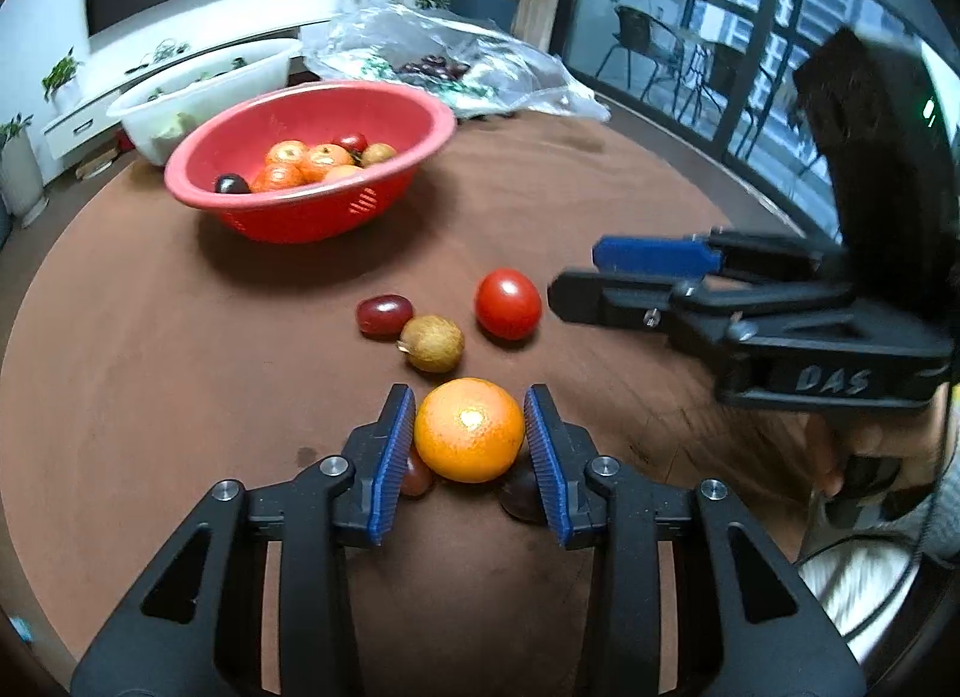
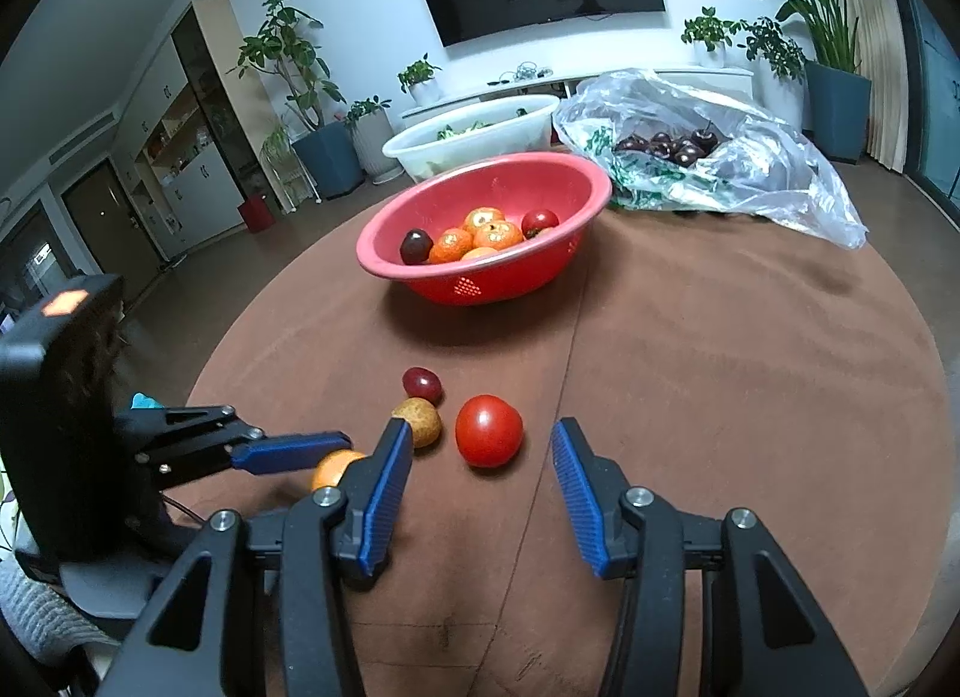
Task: Organize fruits
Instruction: 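Grasp a mandarin with the left gripper while the right grasps a red tomato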
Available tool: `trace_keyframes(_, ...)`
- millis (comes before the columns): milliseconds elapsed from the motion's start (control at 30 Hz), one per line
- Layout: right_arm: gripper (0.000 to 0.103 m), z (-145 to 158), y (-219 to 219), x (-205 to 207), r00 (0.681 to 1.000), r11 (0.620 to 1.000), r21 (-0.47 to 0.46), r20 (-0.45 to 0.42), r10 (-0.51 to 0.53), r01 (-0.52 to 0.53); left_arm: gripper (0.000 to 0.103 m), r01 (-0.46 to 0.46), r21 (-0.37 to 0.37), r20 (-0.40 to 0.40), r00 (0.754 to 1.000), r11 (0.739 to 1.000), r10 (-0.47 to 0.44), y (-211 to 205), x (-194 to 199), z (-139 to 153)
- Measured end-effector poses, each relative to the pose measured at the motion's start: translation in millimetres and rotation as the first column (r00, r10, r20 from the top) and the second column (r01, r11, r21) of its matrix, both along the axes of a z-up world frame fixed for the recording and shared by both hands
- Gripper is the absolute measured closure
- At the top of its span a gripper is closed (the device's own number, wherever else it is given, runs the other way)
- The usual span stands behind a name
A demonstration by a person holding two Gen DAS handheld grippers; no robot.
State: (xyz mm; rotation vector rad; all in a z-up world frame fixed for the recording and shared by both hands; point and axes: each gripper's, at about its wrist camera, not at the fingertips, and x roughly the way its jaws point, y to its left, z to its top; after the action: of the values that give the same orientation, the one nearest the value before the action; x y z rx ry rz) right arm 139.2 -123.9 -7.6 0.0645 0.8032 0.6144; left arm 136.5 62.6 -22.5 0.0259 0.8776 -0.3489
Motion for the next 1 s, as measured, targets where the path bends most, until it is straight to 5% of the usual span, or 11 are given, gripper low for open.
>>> trace_keyframes(500,0.051,-19,23,21,0.999,0.995,-0.094,-0.044,0.031,-0.035,0.067,-0.029,-0.022,0.027,0.999,0.999,0.030,12,-1,10)
trace_keyframes(667,0.069,-25,30,22,0.997,0.992,-0.114,-0.064,0.050,-0.057,0.067,-0.039,-0.033,0.025,0.999,0.999,0.039,15,-1,10)
trace_keyframes(1000,0.070,-23,28,20,0.996,0.992,-0.100,-0.065,0.066,-0.072,0.067,-0.065,-0.067,0.022,0.998,0.996,0.066,27,2,12)
